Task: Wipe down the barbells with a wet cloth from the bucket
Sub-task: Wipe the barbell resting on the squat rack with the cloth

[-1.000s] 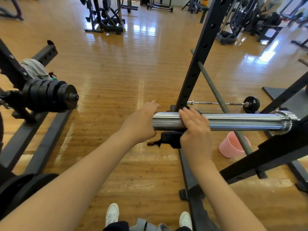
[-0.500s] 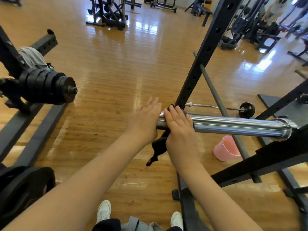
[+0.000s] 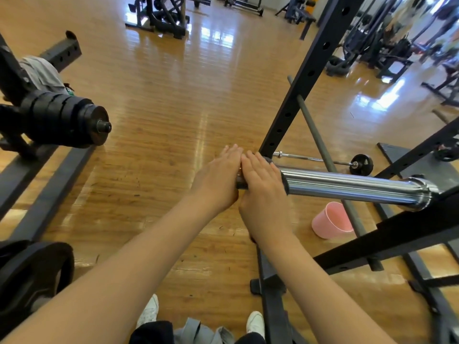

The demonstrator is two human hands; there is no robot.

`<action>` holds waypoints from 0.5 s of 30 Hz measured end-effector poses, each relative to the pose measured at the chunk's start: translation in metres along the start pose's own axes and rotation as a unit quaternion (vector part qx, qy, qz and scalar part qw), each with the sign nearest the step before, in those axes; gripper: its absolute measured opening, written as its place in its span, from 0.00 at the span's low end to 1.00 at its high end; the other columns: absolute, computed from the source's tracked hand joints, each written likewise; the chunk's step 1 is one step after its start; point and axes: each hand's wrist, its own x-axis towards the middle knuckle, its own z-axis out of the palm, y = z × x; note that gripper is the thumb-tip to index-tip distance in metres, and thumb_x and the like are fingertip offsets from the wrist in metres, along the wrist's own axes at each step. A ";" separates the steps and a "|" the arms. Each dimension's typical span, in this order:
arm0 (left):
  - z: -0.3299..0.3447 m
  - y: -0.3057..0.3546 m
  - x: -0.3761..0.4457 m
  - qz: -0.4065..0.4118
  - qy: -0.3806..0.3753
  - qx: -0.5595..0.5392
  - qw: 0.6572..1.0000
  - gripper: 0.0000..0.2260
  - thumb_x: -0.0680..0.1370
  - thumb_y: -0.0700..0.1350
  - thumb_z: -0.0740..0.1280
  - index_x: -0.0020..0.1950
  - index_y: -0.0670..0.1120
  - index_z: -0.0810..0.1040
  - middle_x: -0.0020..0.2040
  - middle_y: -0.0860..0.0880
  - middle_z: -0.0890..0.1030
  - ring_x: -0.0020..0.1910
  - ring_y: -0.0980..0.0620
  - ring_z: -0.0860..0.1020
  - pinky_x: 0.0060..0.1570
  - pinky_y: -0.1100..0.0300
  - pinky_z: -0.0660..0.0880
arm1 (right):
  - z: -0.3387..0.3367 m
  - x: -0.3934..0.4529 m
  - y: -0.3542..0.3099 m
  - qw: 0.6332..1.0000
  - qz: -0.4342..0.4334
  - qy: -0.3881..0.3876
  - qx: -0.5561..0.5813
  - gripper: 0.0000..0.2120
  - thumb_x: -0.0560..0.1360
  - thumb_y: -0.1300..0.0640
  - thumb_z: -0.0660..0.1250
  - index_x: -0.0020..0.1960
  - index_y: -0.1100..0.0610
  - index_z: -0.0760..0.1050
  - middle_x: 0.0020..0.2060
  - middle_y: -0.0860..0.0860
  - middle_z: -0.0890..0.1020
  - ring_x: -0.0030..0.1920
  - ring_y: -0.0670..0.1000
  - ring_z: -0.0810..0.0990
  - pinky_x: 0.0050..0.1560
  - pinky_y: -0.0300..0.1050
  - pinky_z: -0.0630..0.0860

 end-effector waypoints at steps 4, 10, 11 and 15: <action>0.004 -0.007 -0.010 0.033 0.037 0.033 0.998 0.36 0.76 0.37 0.64 0.78 0.45 0.47 0.78 0.50 0.53 0.76 0.53 0.54 0.70 0.56 0.60 | -0.012 -0.018 0.036 0.998 0.056 0.029 0.005 0.27 0.68 0.75 0.61 0.67 0.65 0.70 0.66 0.61 0.72 0.70 0.57 0.65 0.69 0.58 0.61; 0.021 -0.028 -0.025 0.068 0.120 0.055 0.989 0.34 0.70 0.33 0.69 0.74 0.37 0.59 0.72 0.41 0.67 0.71 0.45 0.66 0.67 0.55 0.61 | -0.011 0.009 0.012 0.999 0.019 0.026 0.044 0.19 0.66 0.71 0.61 0.55 0.67 0.79 0.50 0.60 0.83 0.54 0.61 0.80 0.58 0.58 0.73; 0.024 -0.031 -0.025 0.069 0.123 0.056 0.988 0.34 0.69 0.33 0.70 0.73 0.35 0.61 0.71 0.39 0.69 0.70 0.43 0.67 0.66 0.54 0.61 | -0.012 0.016 0.003 0.998 -0.006 0.004 0.057 0.18 0.65 0.68 0.62 0.52 0.65 0.80 0.47 0.59 0.84 0.51 0.60 0.82 0.56 0.55 0.74; 0.024 -0.035 -0.026 0.066 0.121 0.056 0.989 0.32 0.71 0.33 0.67 0.74 0.35 0.59 0.73 0.40 0.65 0.73 0.44 0.63 0.69 0.55 0.58 | -0.016 0.029 -0.006 0.994 -0.061 -0.053 0.074 0.19 0.63 0.70 0.62 0.51 0.63 0.82 0.46 0.56 0.84 0.50 0.57 0.82 0.54 0.46 0.72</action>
